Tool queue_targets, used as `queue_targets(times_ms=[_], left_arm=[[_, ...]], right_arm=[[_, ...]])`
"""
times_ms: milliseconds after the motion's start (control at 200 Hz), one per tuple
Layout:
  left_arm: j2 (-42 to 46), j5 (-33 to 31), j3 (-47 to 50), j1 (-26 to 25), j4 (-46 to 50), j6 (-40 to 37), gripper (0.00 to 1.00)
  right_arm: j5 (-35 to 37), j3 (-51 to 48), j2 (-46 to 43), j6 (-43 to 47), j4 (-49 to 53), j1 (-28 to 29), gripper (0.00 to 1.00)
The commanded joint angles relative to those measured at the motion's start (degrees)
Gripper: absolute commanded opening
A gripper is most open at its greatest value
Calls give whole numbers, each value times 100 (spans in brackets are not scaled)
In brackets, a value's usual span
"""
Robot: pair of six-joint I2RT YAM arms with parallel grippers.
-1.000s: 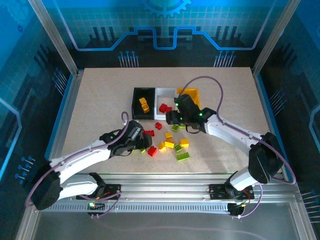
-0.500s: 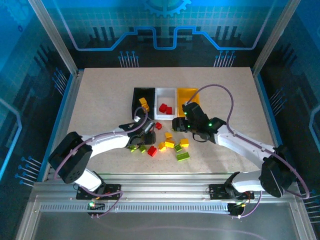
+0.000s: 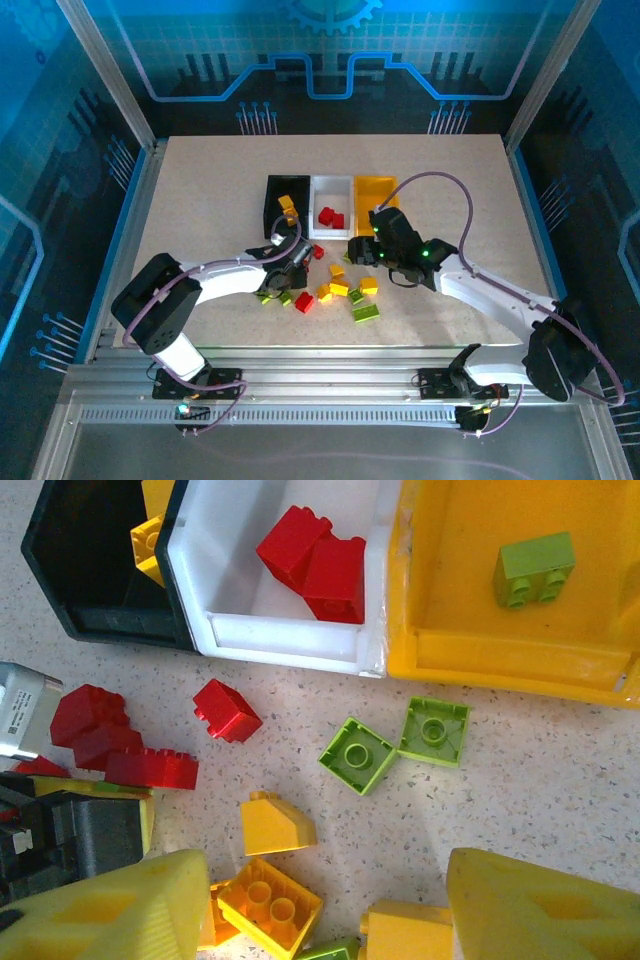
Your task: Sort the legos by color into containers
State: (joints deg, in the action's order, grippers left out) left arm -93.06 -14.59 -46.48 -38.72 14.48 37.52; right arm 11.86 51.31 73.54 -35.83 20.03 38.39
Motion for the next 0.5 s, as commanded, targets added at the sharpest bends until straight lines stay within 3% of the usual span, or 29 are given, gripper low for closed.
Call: queue_targets(times_ms=[0,240,495], left_arm=[[249,6,1,2,79,64,30],[709,320,-627,-364,538,60,27],[-532,711,-2556,-523,415,-232,27]], right_arm=[[159,-60,-136,-99,8,-74,66],[329,-431,-575,-158,200,-303,66],[358,-1035,-1401,-350,502,-923,67]])
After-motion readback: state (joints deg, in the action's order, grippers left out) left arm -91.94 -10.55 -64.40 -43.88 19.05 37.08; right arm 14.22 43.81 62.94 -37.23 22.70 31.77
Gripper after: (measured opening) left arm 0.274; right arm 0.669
